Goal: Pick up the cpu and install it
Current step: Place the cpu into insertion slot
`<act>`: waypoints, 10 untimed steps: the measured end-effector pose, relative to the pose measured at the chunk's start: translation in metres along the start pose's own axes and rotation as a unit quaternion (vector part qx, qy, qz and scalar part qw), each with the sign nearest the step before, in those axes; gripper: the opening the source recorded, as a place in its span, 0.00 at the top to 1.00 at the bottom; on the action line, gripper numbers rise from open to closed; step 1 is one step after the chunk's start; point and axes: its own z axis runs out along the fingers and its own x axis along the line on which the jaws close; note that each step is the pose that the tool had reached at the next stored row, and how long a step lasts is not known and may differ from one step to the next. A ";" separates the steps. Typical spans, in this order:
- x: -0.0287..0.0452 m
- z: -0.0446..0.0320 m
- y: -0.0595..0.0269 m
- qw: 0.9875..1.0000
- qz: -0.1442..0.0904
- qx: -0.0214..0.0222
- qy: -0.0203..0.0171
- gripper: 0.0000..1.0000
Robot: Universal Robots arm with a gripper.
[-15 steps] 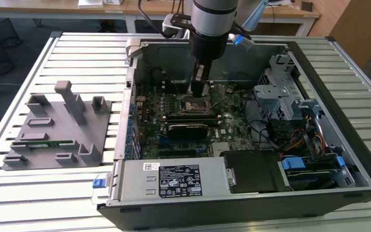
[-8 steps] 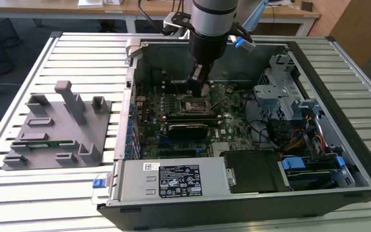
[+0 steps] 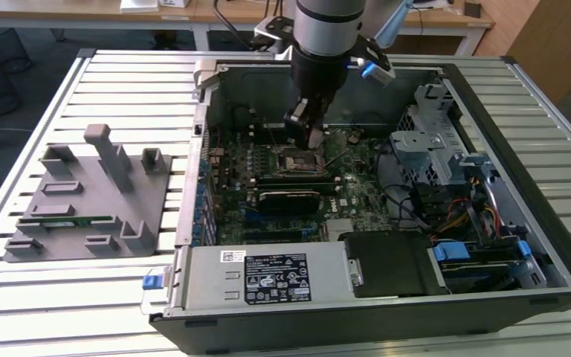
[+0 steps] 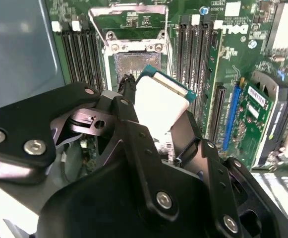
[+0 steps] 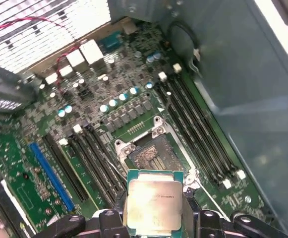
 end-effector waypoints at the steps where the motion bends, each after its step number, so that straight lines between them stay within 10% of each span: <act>1: 0.0000 0.0001 0.0000 1.000 0.009 0.001 0.000 0.47; 10: 0.0001 0.0007 0.0000 0.996 0.086 0.006 -0.003 0.47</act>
